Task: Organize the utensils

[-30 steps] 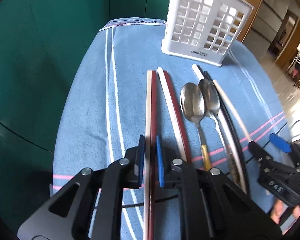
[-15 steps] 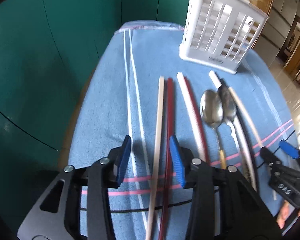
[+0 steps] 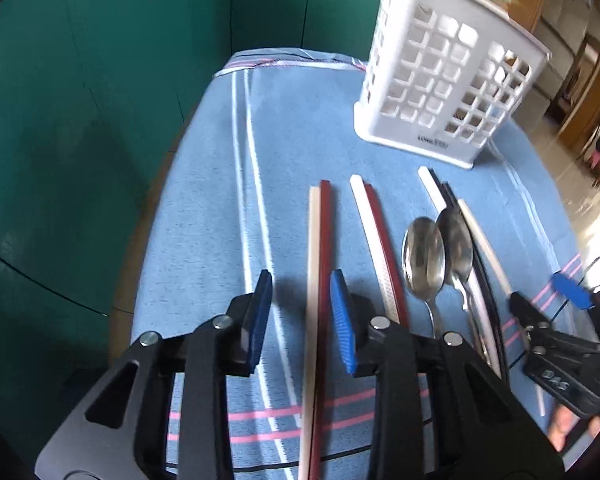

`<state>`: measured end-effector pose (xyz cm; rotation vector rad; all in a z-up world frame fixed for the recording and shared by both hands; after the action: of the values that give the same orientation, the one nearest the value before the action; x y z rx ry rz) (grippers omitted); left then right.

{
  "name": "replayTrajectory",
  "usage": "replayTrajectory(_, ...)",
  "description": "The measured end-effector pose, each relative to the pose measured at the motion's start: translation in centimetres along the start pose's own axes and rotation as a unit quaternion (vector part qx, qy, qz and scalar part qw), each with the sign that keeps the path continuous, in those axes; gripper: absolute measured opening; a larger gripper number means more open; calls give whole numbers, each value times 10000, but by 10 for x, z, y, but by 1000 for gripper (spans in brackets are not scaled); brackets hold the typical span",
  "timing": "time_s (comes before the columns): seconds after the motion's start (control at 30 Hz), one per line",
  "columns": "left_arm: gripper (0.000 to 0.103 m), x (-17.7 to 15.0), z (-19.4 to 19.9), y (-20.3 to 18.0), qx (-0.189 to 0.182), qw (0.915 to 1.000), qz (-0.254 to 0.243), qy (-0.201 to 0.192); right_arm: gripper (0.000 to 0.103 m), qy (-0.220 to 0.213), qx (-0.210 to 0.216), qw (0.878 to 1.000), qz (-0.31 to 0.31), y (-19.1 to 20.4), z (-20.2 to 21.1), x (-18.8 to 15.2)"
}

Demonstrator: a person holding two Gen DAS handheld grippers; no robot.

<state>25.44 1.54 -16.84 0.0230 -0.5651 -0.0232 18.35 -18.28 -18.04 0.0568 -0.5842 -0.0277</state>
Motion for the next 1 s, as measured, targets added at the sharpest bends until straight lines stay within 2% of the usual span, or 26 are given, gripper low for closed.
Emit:
replayTrajectory(0.07, 30, -2, 1, 10, 32, 9999, 150, 4, 79, -67, 8, 10000, -38, -1, -1, 1)
replayTrajectory(0.23, 30, -8, -3, 11, 244, 9997, -51, 20, 80, -100, 90, 9998, -115, -4, -1, -1)
replayTrajectory(0.5, 29, -17, 12, 4, 15, 10000, -57, 53, 83, -149, 124, 9997, -172, -5, 2, -7)
replayTrajectory(0.57, 32, -18, 20, 4, -109, 9999, -37, -5, 83, -157, 127, 9996, -195, -5, 2, -8)
replayTrajectory(0.7, 35, -25, 19, -11, -105, 9992, -376, 34, 83, -170, 101, 9996, -202, -4, 2, -8)
replayTrajectory(0.73, 28, -29, 15, -15, -89, 9989, -429, 138, 83, -180, 96, 9996, -199, -3, 2, -8)
replayTrajectory(0.8, 14, -30, 14, -18, -1, 9987, -511, 43, 83, -194, 106, 9995, -203, -4, 3, -10)
replayTrajectory(0.93, 11, -30, 15, -13, -209, 9995, -175, 146, 84, -199, 130, 9995, -224, -5, 4, -11)
replayTrajectory(1.0, 11, -28, 22, -7, -263, 9996, 24, 35, 84, -205, 129, 9995, -225, -4, 5, -11)
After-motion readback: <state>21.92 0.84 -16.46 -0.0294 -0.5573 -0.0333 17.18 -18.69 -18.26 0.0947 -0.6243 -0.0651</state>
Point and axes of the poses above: each gripper's, at about its wrist camera, not at the fingertips, and z roughly against the way its jaws point, y to its left, x to its top, the point moved 3 cm from there along -z, roughly the way its jaws point, and after that the axes turned 10 degrees about x, right-handed, at the moved point
